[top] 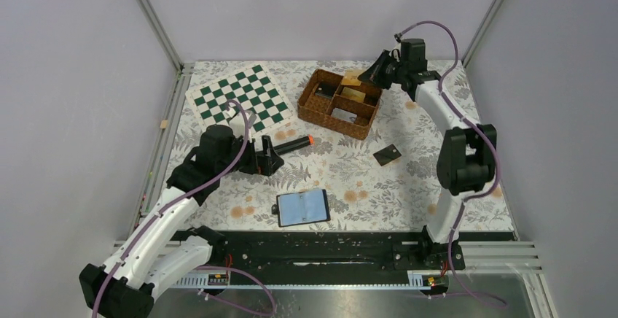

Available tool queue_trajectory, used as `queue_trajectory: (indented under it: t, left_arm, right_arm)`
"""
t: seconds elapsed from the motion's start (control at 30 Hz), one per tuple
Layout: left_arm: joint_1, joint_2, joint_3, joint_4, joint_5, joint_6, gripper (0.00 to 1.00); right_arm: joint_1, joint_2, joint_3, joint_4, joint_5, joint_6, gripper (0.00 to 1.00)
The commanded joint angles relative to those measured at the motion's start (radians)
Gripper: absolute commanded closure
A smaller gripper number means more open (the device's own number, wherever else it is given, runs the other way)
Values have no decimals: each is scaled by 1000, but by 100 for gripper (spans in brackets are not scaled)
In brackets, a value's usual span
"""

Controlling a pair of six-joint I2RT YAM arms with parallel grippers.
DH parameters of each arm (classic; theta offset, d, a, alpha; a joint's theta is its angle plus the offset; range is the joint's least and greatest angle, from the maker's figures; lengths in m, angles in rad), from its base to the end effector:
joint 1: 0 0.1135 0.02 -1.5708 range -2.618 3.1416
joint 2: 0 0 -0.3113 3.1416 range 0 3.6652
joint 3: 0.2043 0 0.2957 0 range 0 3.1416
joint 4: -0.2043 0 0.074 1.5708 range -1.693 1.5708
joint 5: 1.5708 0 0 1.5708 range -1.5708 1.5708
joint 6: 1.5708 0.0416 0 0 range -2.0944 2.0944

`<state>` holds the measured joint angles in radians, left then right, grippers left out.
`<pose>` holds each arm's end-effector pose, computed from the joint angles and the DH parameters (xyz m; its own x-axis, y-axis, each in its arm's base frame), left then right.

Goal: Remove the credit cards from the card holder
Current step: Place the credit card in the storage box.

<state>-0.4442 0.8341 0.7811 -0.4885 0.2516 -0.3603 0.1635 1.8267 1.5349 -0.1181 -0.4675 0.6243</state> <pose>0.1771 -0.0958 0.3297 -0.6502 -0.0687 -0.7567 0.4057 0.8107 -0.4222 0.4856 0.0991 0.3445 -0.6423 0.4229 -0.6392 -0.2189 0.6980 0.6818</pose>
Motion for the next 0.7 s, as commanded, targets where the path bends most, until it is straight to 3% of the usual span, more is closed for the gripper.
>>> queue_trajectory:
  t: [0.0, 0.2, 0.67]
  left_arm:
    - [1, 7, 42, -56, -86, 68, 1]
    - [4, 19, 45, -45, -55, 72, 1]
    - [21, 33, 35, -24, -36, 46, 1]
  right_arm:
    - [-17, 112, 155, -113, 16, -32, 100]
    - [-24, 210, 235, -127, 33, -11, 100]
    - [-24, 284, 229, -80, 42, 8, 100]
